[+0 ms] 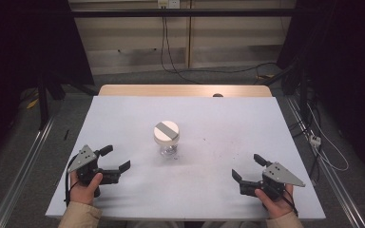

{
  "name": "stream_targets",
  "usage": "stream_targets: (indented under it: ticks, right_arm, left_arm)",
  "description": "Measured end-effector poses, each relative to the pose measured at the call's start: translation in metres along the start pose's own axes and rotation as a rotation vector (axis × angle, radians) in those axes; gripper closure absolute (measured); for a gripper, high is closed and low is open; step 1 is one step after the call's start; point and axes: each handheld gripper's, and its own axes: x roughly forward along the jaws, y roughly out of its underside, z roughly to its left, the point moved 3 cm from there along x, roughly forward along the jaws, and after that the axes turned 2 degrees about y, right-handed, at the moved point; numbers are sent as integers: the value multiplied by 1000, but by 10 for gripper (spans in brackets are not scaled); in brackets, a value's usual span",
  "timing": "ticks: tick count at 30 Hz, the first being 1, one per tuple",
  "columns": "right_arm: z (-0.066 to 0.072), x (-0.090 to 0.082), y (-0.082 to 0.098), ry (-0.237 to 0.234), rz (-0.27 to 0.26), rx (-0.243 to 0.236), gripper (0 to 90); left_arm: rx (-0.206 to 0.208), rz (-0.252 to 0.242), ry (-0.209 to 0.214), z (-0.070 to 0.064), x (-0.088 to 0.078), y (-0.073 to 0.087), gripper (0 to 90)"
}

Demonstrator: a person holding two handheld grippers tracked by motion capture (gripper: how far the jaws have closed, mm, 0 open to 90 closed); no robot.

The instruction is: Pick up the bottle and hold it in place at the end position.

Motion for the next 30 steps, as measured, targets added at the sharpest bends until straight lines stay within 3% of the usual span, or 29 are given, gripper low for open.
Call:
stream_targets:
  ticks: [22,30]
  right_arm:
    - [1,3,0,-3,1,-5,46]
    - [2,3,0,-2,2,-3,46]
  left_arm:
    - [5,-59,24,-11,23,-11,31]
    - [8,-34,30,-17,39,-14,32]
